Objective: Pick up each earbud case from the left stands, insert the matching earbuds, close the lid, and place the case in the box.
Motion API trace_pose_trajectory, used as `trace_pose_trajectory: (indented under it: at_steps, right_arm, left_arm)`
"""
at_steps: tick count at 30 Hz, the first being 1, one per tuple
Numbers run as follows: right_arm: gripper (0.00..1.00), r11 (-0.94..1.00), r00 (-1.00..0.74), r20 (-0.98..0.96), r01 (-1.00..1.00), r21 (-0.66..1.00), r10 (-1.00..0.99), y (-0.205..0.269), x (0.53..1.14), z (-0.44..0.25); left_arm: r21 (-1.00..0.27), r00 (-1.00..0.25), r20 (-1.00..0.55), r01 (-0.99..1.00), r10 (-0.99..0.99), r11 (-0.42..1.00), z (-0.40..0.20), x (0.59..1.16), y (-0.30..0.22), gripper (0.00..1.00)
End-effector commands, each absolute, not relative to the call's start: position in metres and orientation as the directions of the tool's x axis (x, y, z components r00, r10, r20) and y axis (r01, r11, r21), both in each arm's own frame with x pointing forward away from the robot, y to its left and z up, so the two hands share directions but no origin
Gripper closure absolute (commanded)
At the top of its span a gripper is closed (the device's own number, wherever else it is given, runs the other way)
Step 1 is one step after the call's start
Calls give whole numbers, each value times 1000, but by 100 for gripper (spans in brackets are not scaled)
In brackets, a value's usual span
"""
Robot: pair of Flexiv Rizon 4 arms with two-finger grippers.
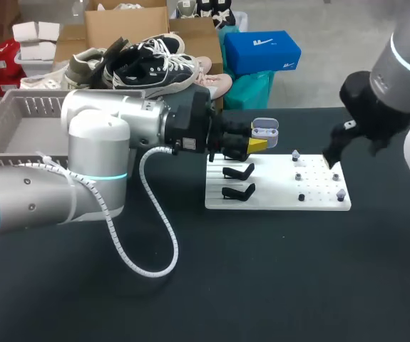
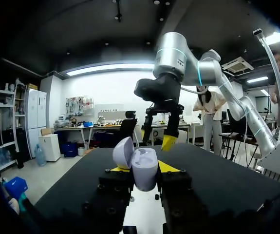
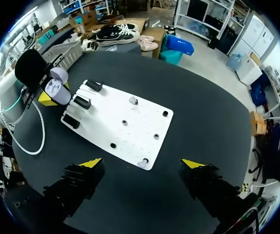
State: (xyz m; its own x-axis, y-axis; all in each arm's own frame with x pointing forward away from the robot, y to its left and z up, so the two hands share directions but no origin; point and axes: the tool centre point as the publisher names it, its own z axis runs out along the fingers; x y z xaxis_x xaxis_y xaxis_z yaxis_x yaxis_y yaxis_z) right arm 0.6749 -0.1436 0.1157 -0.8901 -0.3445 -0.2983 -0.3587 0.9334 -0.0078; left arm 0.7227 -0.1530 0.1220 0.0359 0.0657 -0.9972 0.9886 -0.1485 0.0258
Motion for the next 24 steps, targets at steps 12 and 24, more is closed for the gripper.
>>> trace_pose_trajectory:
  at_steps: [12, 24]
  right_arm:
    - [22, 932, -935, -224, -202, -301, -274, -143, 637, 88]
    - [44, 914, -949, -197, -159, -374, -246, -143, 644, 75]
  left_arm:
    - [27, 37, -997, 988, 66, -149, 122, 723, -153, 100]
    - [27, 37, -997, 988, 66, -149, 122, 723, -153, 100]
